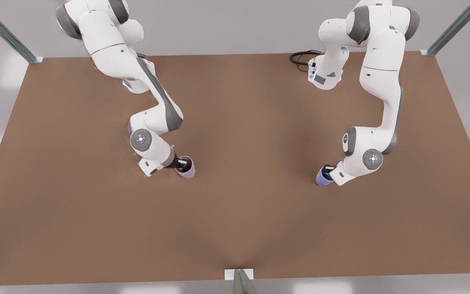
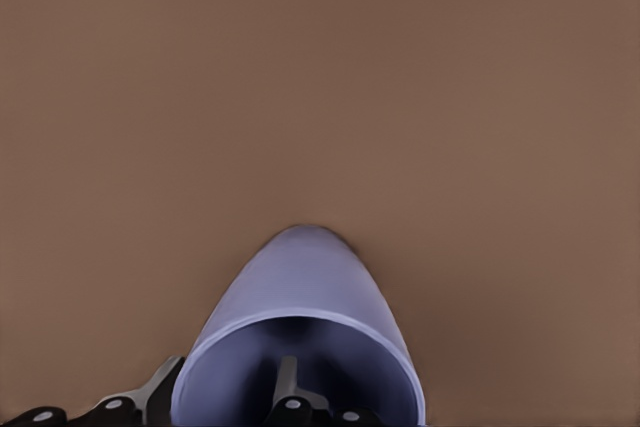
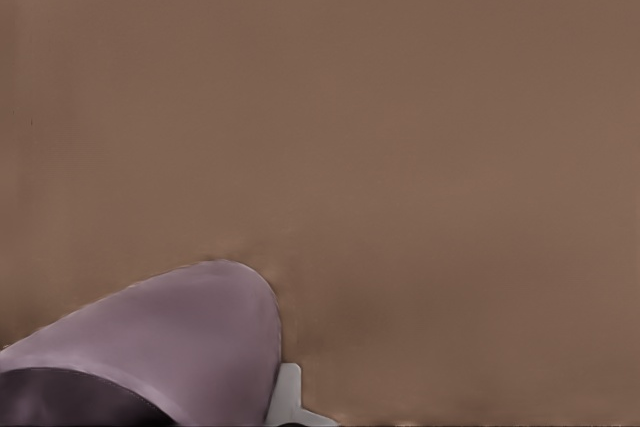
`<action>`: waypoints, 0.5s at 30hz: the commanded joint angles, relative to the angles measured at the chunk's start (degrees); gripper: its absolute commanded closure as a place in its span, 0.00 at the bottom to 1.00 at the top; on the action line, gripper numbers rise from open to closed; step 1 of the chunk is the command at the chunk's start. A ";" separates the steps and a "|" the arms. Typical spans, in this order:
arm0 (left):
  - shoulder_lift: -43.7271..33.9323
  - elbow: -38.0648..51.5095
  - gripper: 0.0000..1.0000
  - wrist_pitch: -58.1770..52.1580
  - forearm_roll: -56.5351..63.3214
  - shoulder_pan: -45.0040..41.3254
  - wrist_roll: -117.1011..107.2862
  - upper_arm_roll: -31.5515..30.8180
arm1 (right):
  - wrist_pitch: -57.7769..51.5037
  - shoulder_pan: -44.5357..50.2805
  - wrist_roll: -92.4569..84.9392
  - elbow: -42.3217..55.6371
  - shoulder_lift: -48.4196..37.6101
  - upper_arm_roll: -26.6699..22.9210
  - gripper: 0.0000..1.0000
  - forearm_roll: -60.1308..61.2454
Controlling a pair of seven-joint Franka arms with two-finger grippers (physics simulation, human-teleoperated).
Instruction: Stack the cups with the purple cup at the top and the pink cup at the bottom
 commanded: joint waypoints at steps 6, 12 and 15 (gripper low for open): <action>0.35 0.09 0.79 0.00 -0.22 0.00 -0.09 0.00 | -5.18 15.47 22.74 29.60 21.01 -0.17 0.79 -0.83; -0.09 0.44 0.79 -0.79 -0.22 0.00 -1.50 0.00 | -5.54 20.31 27.14 34.36 26.81 -2.99 0.79 -2.41; -0.88 1.49 0.79 -3.69 -0.13 -0.88 -3.43 0.00 | -5.36 20.04 27.32 34.62 26.99 -3.08 0.67 -2.23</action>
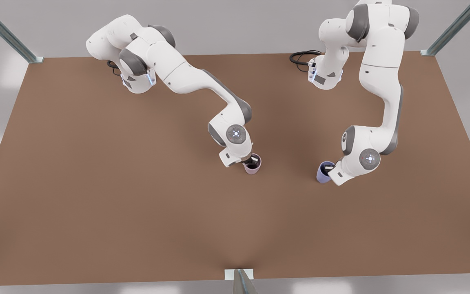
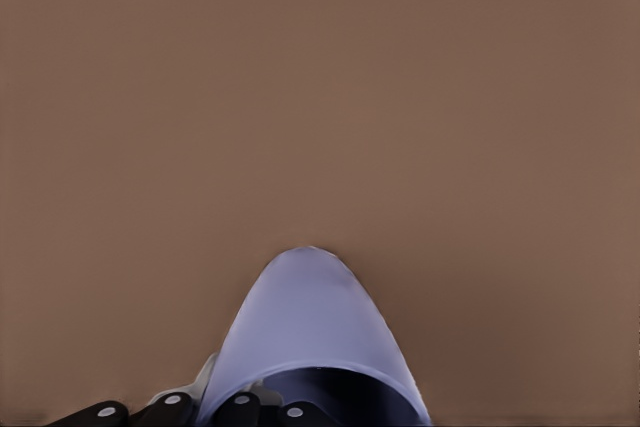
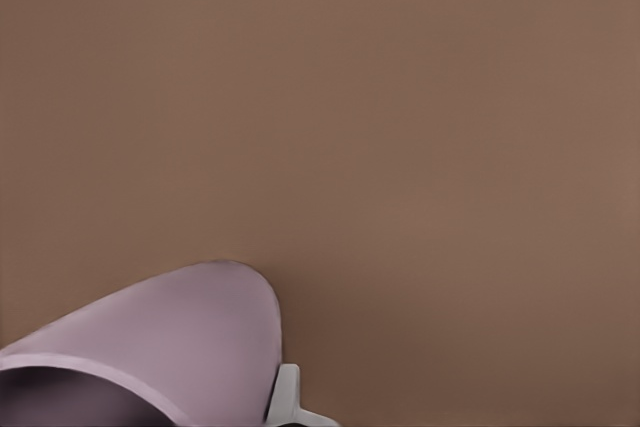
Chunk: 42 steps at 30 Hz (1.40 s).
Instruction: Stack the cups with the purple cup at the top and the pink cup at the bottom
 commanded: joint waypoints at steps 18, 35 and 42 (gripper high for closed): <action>-7.72 4.79 0.79 -15.93 -3.65 -1.05 -3.84 -0.18 | 0.84 -0.70 2.37 -2.09 -4.51 -0.70 0.45 1.05; -2.36 14.11 0.79 -10.66 -6.72 -11.16 -39.52 -12.75 | -29.49 -48.86 -63.02 -20.46 -45.55 -1.23 0.00 -7.74; 0.63 17.01 0.79 -7.94 -6.72 -14.59 -45.15 -12.84 | -29.75 -48.78 -63.64 -14.75 -42.83 -1.14 0.00 -6.95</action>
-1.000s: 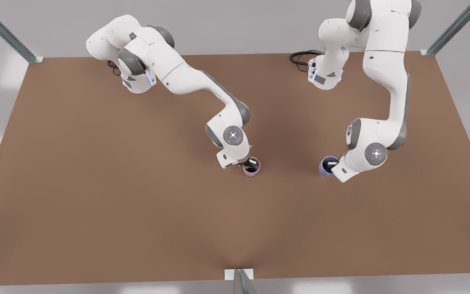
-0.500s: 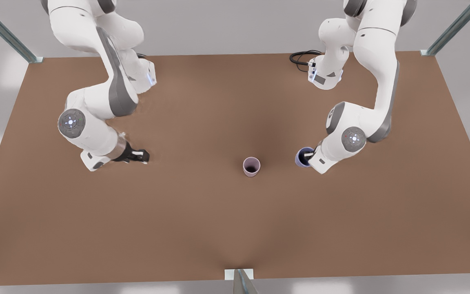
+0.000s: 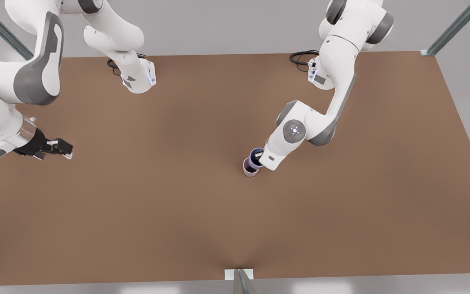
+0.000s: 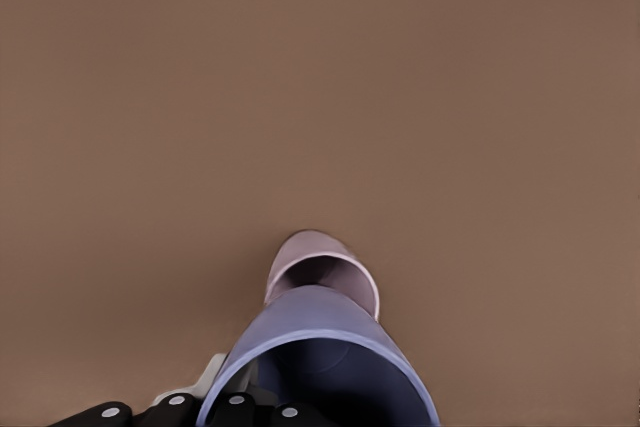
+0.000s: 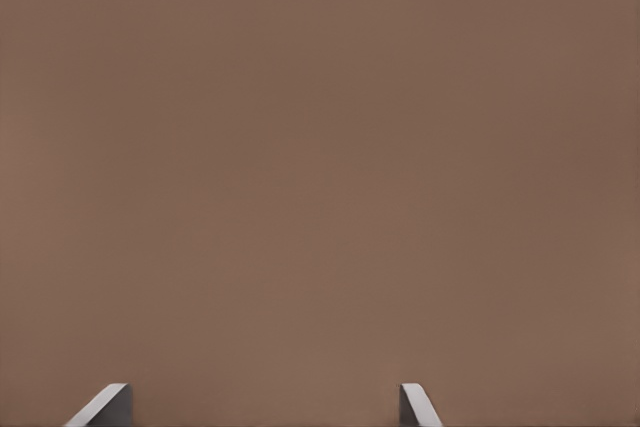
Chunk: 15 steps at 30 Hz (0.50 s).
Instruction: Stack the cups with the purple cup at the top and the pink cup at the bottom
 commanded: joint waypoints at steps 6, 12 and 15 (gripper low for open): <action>1.76 0.53 0.79 1.23 -1.24 -1.33 -1.07 0.09 | 0.62 0.09 0.00 0.04 0.01 0.00 0.00 -0.08; 2.81 0.53 0.79 1.23 -0.79 -1.33 -0.98 0.09 | 0.62 0.00 0.18 0.57 0.09 -0.09 0.00 -0.34; 3.16 0.53 0.79 1.75 -0.71 -1.33 -0.98 0.09 | 0.62 0.18 0.09 0.57 0.27 0.00 0.00 -0.61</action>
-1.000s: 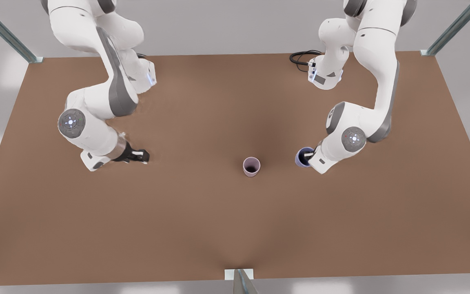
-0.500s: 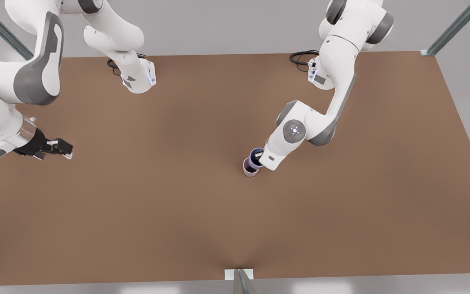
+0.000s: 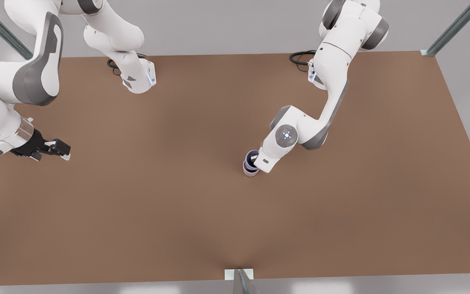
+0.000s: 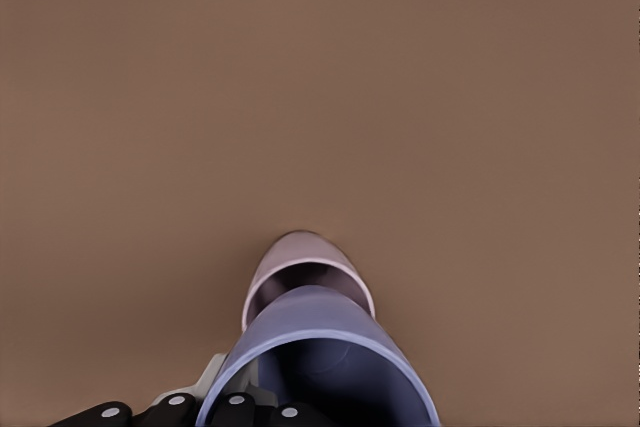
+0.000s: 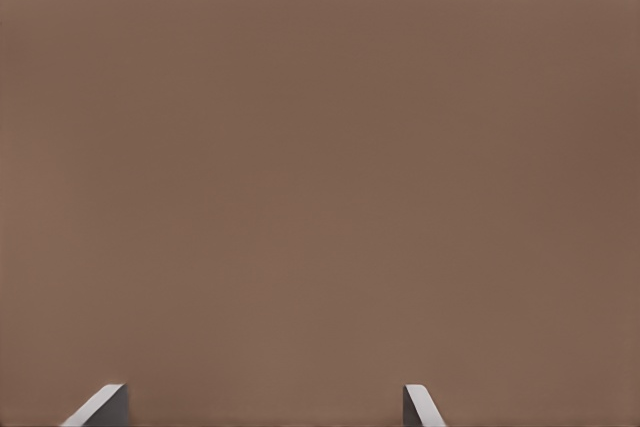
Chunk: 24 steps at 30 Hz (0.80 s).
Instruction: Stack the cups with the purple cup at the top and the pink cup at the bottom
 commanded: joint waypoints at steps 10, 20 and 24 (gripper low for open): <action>1.08 0.00 0.79 1.19 -1.33 -0.08 0.07 0.01 | 0.09 0.23 0.00 0.00 0.30 0.00 0.00 -0.09; 1.96 0.00 0.79 1.98 -1.24 -0.17 0.07 0.01 | 0.09 0.23 0.00 0.09 0.56 0.00 0.00 -0.09; 1.96 0.00 0.79 1.90 -0.45 -0.08 0.07 0.01 | 0.09 0.32 0.00 0.09 0.56 0.00 0.00 -0.09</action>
